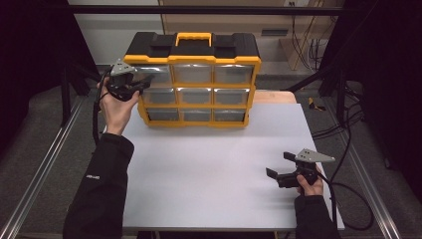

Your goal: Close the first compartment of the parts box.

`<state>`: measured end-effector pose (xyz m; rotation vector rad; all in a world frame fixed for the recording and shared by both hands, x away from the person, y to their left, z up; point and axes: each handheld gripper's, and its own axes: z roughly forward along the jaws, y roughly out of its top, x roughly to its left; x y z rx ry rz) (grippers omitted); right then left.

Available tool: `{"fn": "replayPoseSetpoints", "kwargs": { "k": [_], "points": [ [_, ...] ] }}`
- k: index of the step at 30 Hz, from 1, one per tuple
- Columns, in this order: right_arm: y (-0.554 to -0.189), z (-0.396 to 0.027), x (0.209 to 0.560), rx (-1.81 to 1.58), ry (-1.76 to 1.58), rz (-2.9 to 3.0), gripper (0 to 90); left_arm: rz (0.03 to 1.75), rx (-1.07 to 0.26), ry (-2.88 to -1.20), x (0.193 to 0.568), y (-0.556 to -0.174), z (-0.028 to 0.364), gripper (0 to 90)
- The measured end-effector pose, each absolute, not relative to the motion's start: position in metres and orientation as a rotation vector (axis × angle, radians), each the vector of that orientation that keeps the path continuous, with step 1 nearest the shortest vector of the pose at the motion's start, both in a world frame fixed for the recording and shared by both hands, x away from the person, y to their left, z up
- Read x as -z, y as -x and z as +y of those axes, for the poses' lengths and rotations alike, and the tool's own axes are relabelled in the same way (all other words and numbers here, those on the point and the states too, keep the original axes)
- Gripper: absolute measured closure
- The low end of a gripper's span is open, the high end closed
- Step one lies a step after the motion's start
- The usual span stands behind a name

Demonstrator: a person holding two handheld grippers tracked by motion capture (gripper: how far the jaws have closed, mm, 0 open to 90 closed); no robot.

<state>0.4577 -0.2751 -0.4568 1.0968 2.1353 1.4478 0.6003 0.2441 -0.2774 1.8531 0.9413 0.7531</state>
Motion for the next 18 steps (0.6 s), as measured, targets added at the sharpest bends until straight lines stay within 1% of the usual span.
{"fn": "replayPoseSetpoints", "kwargs": {
  "k": [18],
  "points": [
    [-0.457, -0.276, 0.457, -1.448, -1.099, 2.135, 1.1, 0.953, -0.783, -1.839, 0.282, -0.612, 0.245, 89.5]
  ]
}}
